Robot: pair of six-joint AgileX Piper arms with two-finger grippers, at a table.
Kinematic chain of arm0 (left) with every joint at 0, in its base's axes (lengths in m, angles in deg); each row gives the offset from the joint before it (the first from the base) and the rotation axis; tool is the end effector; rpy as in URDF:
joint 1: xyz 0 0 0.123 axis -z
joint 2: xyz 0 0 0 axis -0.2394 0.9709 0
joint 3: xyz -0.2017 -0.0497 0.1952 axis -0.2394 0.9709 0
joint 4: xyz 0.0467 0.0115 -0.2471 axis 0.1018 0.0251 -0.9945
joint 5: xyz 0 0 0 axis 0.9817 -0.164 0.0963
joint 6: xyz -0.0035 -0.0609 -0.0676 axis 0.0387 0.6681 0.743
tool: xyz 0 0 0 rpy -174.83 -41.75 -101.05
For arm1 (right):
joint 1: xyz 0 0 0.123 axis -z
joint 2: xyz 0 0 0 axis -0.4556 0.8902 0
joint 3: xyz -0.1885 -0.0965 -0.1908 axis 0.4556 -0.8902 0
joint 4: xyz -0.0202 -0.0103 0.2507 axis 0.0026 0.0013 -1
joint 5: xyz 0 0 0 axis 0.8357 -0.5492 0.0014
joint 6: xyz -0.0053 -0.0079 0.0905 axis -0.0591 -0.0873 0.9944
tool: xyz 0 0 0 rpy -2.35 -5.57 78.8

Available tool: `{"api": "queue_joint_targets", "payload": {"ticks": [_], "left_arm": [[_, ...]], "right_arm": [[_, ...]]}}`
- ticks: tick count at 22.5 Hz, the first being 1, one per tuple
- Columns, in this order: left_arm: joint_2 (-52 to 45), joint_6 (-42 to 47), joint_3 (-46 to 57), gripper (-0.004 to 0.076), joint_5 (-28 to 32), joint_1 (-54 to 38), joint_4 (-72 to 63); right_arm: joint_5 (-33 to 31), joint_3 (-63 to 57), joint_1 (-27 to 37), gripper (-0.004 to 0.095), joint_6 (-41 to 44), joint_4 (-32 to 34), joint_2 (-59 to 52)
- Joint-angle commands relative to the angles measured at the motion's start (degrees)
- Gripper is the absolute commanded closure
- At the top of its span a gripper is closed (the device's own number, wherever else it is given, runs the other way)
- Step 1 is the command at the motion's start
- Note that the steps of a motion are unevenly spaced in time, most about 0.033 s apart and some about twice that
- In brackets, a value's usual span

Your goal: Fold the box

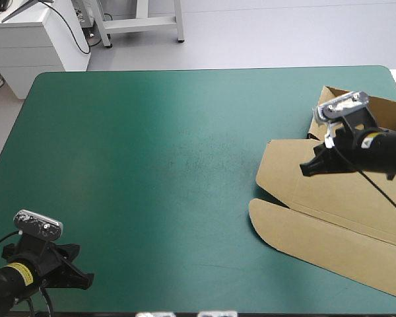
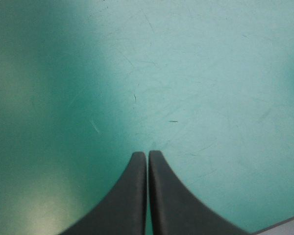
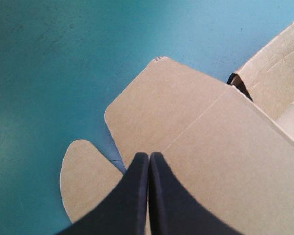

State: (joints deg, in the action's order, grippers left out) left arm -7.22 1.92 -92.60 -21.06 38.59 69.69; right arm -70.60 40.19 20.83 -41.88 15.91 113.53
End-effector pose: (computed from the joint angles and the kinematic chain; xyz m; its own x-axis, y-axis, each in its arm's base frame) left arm 0.0598 -0.0230 0.3111 -0.7092 0.2652 -0.6532 0.3516 0.9362 -0.0017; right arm 0.2003 0.0416 0.4216 -0.6477 -0.3081 -0.6968 -0.4195 0.9077 -0.0114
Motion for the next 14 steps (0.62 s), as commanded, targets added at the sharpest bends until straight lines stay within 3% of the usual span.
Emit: {"api": "queue_joint_targets", "payload": {"ticks": [1, 5, 14], "left_arm": [[0.7, 0.7, -1.3, 0.0731, 3.0, 0.3, -2.9], [0.7, 0.7, 0.2, 0.0731, 4.4, 0.3, -3.8], [0.7, -2.9, 0.5, 0.0731, 6.8, 0.3, -3.8]], "right_arm": [[5.8, -6.6, -0.3, 0.0923, -1.2, -2.2, -9.6], [11.0, -19.5, -0.3, 0.0923, -1.6, -3.4, -22.6], [12.3, -33.9, -0.3, 0.0923, -1.6, -4.2, -39.9]]}}
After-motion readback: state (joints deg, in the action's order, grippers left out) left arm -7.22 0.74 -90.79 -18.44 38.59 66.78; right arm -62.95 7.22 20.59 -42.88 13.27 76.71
